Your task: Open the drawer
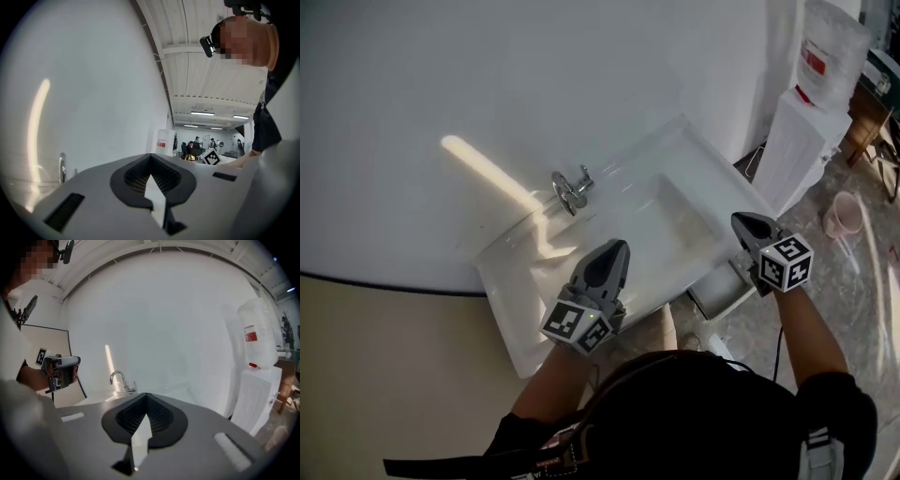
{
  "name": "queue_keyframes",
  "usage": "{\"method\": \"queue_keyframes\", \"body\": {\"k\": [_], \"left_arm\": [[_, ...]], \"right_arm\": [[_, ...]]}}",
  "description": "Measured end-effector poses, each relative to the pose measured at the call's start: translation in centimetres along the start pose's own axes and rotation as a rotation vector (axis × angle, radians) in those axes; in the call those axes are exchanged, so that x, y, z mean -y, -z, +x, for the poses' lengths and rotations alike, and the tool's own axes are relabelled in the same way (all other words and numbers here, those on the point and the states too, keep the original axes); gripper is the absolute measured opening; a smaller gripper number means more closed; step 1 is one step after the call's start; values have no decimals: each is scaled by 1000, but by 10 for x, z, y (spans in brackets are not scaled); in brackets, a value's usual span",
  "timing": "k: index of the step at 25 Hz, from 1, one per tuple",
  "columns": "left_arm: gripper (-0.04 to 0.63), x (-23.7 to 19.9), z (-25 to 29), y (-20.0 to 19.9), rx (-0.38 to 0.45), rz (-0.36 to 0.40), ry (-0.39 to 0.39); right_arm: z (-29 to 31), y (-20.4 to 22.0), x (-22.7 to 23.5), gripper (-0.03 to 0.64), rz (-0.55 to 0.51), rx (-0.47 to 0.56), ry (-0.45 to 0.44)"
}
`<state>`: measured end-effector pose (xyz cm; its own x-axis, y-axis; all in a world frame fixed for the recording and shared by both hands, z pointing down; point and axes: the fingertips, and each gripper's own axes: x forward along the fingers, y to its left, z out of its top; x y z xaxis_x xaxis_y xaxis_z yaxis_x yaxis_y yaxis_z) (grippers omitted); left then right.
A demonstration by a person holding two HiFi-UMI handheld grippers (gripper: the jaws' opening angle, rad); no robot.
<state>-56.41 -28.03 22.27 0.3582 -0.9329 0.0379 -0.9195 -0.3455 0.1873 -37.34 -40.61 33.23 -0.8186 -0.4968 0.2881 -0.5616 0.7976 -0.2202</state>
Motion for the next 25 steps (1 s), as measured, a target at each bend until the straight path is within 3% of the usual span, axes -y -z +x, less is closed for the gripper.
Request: {"method": "queue_keyframes", "body": {"k": [11,18,25], "left_arm": [[-9,-99,-207,-62,155,20,-283],[-9,-143,-333,-88,172,28,-414],[-9,-171,-395,-81,174,21,-518]], "right_arm": [[85,-59,-167,2,-124,-1,-187],[134,-75,-285,1,-158,-5,-282],[171,-65,-370,0,-175,-41,-412]]}}
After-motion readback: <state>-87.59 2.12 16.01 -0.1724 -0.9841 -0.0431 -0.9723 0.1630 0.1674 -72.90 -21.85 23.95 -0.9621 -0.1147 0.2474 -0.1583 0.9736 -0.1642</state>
